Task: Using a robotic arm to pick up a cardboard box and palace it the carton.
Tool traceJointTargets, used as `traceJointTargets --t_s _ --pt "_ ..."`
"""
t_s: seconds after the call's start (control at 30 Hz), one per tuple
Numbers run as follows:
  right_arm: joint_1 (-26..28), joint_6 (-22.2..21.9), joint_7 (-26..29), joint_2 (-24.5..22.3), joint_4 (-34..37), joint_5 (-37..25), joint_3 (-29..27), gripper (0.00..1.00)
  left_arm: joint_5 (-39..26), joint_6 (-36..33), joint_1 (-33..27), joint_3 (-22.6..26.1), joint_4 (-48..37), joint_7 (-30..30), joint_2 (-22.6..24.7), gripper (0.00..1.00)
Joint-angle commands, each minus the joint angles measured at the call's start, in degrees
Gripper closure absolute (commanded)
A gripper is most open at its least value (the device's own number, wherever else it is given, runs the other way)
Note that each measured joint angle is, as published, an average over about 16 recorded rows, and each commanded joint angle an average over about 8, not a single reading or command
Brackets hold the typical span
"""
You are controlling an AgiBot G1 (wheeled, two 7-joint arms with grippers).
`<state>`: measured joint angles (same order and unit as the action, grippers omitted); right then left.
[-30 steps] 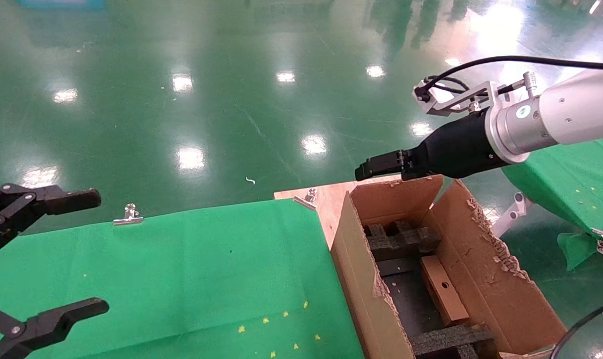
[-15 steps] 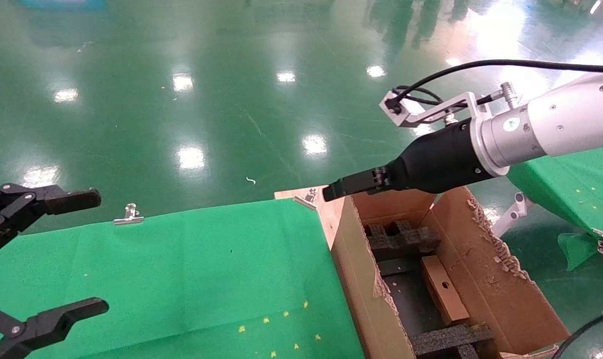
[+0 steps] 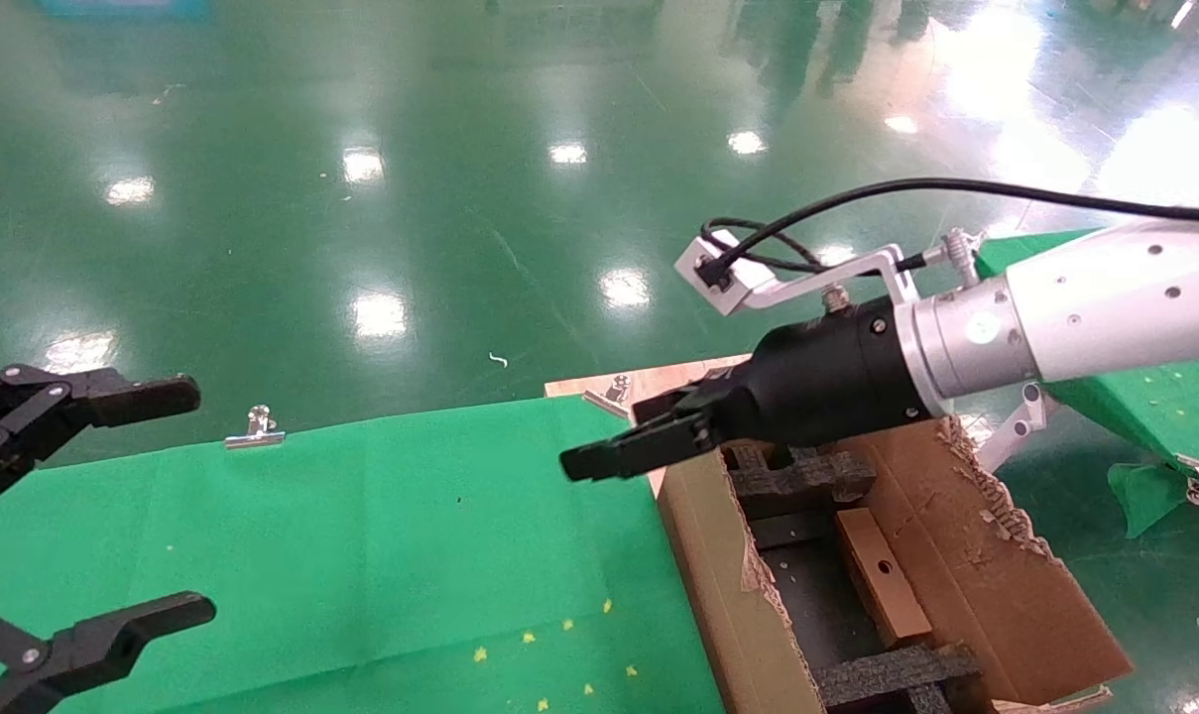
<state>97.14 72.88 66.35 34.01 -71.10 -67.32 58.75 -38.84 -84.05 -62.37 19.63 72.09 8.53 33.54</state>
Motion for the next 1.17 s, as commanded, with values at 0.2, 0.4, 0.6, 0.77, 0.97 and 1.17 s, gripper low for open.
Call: traceJointTargets --t_s 0.2,0.4,0.6,0.77,0.97,1.17 --pt "-6.8 2.4 -10.6 0.2 -0.5 4.9 -8.2 0.00 0.0 0.0 0.0 0.0 0.0 0.0 0.0 0.00" --pt "-12.6 4.5 -19.6 0.4 -0.9 9.0 -15.1 0.00 0.0 0.0 0.0 0.0 0.0 0.0 0.0 0.00" --pt "-18.4 6.6 -28.7 0.5 -1.3 13.1 -22.1 0.00 0.0 0.0 0.0 0.0 0.0 0.0 0.0 0.00" --pt "-23.2 8.4 -36.2 0.7 -1.6 16.6 -27.8 0.00 0.0 0.0 0.0 0.0 0.0 0.0 0.0 0.00" --pt "-29.0 10.4 -45.3 0.8 -2.0 20.7 -34.8 0.00 0.0 0.0 0.0 0.0 0.0 0.0 0.0 0.00" --pt "-33.3 12.0 -52.0 0.9 -2.3 23.8 -40.0 0.00 0.0 0.0 0.0 0.0 0.0 0.0 0.0 0.00"
